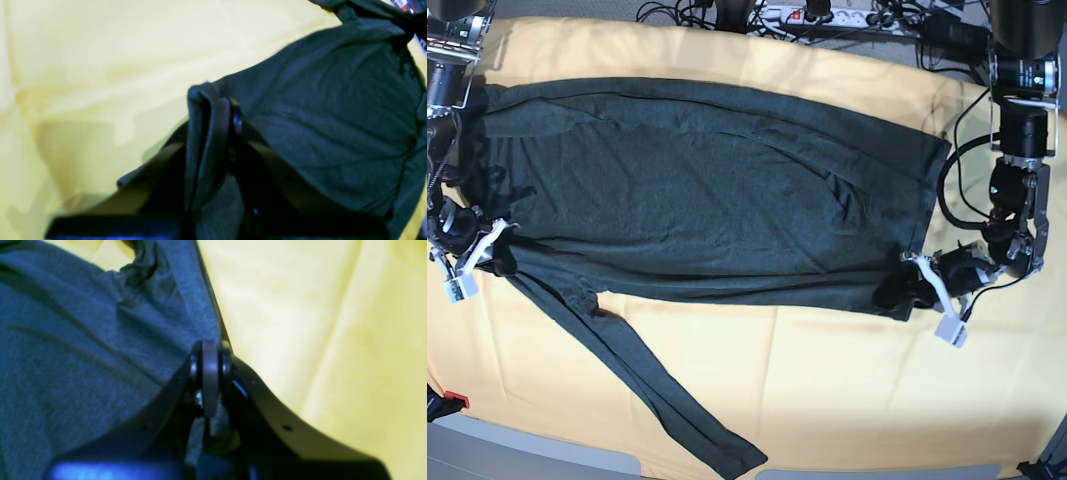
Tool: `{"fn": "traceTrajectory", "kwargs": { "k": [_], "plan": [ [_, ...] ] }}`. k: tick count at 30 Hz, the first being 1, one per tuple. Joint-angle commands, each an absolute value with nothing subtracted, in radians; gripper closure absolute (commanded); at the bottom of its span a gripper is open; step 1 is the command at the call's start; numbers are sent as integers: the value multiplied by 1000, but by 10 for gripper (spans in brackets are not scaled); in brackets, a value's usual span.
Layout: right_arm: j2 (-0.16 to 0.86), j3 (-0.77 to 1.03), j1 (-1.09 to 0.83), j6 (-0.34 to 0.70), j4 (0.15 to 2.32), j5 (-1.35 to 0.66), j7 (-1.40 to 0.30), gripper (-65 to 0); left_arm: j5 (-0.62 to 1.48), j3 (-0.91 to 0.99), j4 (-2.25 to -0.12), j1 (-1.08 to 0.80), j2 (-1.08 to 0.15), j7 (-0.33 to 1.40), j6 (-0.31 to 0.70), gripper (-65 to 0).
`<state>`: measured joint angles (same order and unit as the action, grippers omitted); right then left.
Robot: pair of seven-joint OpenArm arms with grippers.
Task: Fold the T-shirt properly
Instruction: 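Lift the hem with both grippers and fold it over the shirt body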
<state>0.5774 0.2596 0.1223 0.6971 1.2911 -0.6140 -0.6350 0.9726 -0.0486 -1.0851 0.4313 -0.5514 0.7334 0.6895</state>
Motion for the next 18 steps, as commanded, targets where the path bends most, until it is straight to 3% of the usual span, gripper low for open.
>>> {"fn": "traceTrajectory", "kwargs": {
  "k": [1,14,18],
  "plan": [
    [602,269,141,698,1311,-632,-609,0,1010,-41,-1101,461,-574,706,698,0],
    [603,269,138,698,1385,-680,-651,0,1085,-41,-1106,460,-619,717,698,0],
    [602,269,110,698,1423,-680,-659,0,1158,-38,-1108,460,-621,799,698,0]
  ]
}}
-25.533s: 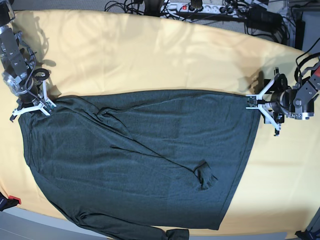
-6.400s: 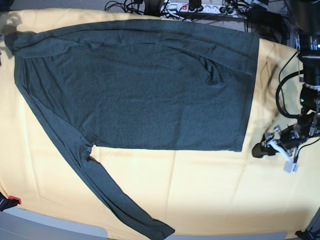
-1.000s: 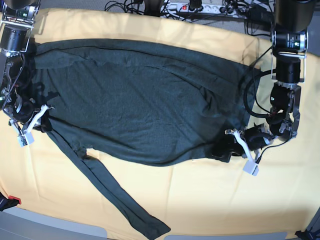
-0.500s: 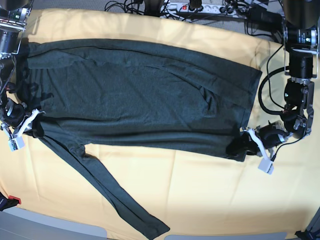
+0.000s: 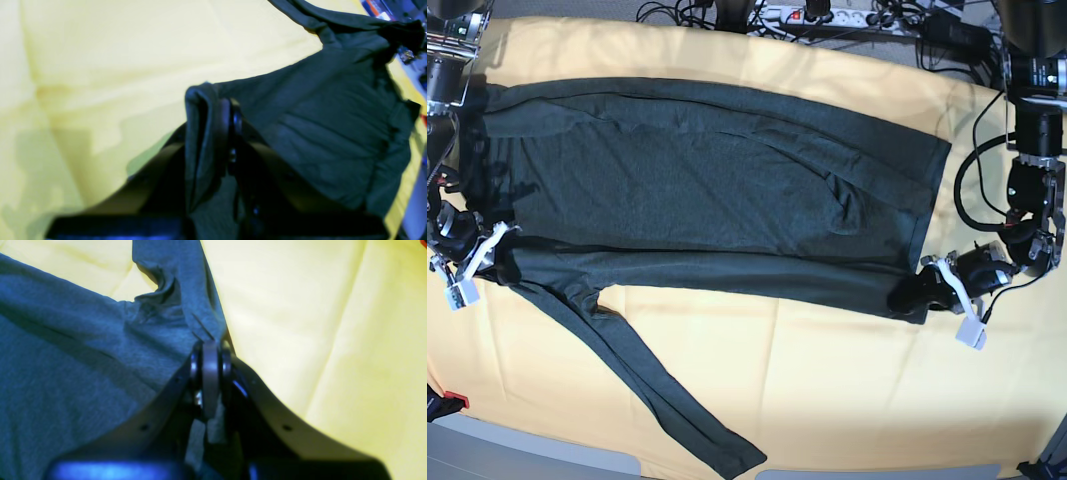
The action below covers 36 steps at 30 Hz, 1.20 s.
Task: Fold the T-shirt properly
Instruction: 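Lift the hem with both grippers and fold it over the shirt body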
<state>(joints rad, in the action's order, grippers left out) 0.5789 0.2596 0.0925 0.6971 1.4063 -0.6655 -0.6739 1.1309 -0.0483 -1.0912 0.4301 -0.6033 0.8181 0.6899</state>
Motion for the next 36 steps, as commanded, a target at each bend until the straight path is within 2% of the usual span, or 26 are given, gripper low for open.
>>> {"fn": "traceTrajectory", "kwargs": {
  "k": [1,14,21,29,32,36],
  "plan": [
    [602,269,100,698,1435,-679,-659,0,1161,-38,-1111,460,-621,811,698,0],
    [645,275,30,698,1465,-678,-687,0,1165,-37,-1285,392,-688,818,698,0],
    [678,275,-4,698,1465,-685,-727,0,1166,-37,-1289,349,-722,858,698,0],
    [696,276,-6,698,1465,-691,-799,0,1288,-37,-1289,349,-740,1089,698,0],
    [697,276,-6,698,1465,-762,-879,0,1353,-37,-1289,349,-740,1193,698,0],
    [700,276,-6,698,1465,-796,-904,0,1341,-37,-1289,349,-740,1222,698,0]
  ]
}}
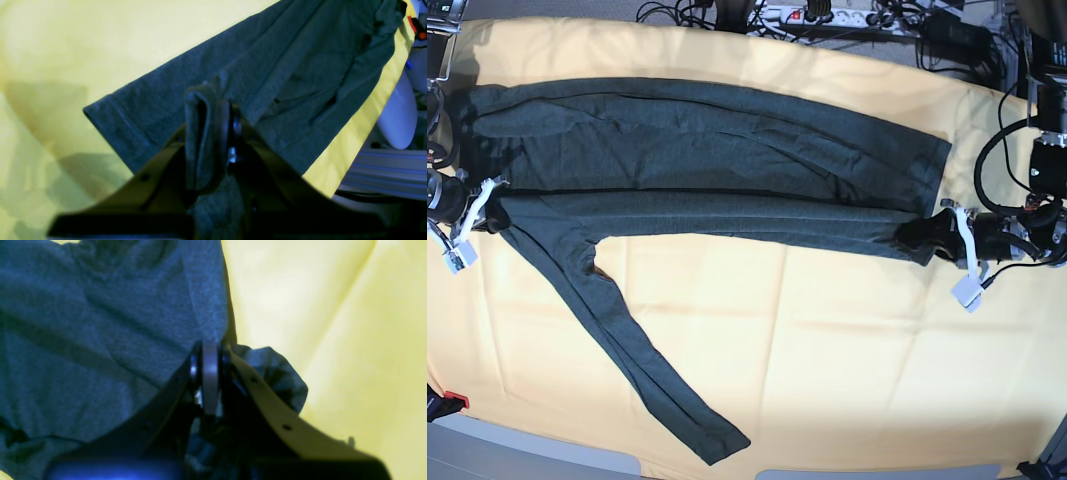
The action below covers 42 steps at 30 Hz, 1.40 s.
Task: Fold the T-shirt properly
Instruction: 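Lift the hem with both grippers and fold it over the shirt body, then lay the folded hem down and hold it with both grippers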
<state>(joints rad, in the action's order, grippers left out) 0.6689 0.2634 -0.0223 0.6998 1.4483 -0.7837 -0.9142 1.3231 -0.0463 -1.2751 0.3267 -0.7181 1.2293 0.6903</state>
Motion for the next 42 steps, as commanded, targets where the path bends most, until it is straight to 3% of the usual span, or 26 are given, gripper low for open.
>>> {"fn": "traceTrajectory", "kwargs": {
  "k": [1,20,21,24,26,36,42],
  "plan": [
    [701,276,-6,698,1465,-796,-912,0,1341,-37,-1289,348,-740,1231,698,0],
    [701,276,-6,698,1465,-849,-1059,0,1377,-37,-1288,346,-736,1340,698,0],
    [701,276,-6,698,1465,-850,-1059,-42,1377,-37,-1288,346,-736,1340,698,-26],
    [701,276,-4,698,1465,-832,-1056,-320,1358,-37,-1288,346,-734,1340,691,-273],
    [707,276,0,698,1465,-837,-1051,-425,1359,-37,-1288,346,-735,1340,652,-396],
    [756,342,33,698,1465,-950,-918,-426,1280,-37,-1288,346,-735,1308,639,-418],
    [678,342,33,691,1465,-912,-867,-420,1283,-37,-1288,346,-734,1263,639,-418]
  ]
}}
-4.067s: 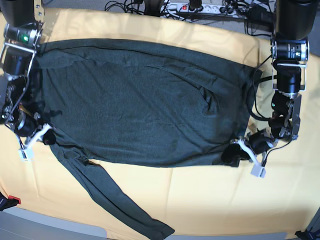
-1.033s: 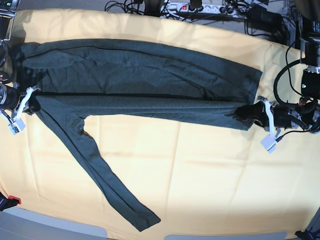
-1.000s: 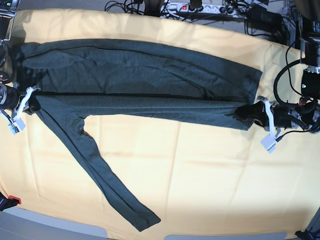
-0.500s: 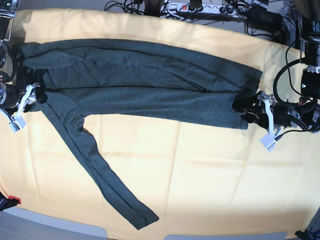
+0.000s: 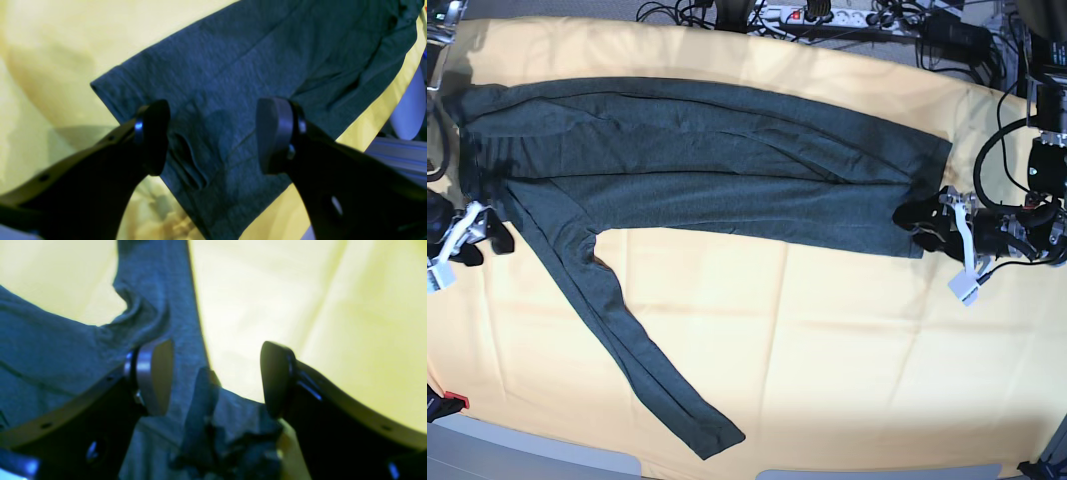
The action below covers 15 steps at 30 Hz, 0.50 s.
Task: Fold the T-shirt properly
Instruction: 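Lay the folded hem down and hold it with both grippers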
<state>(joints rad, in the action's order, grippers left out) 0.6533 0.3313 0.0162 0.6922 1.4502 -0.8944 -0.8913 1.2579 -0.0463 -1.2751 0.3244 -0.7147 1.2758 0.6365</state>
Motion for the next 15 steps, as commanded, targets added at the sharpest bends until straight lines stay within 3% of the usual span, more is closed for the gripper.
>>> {"fn": "traceTrajectory", "kwargs": {
  "k": [1,5,15],
  "plan": [
    [659,342,34,671,1464,-880,-849,-420,1283,-37,-1288,346,-734,1263,639,-418],
    [584,342,35,583,1464,-744,-765,-420,1283,-37,-1288,346,-734,1264,639,-418],
    [437,341,142,384,1407,-585,-772,-420,1284,-37,-1288,346,-734,1263,635,-418]
  ]
}}
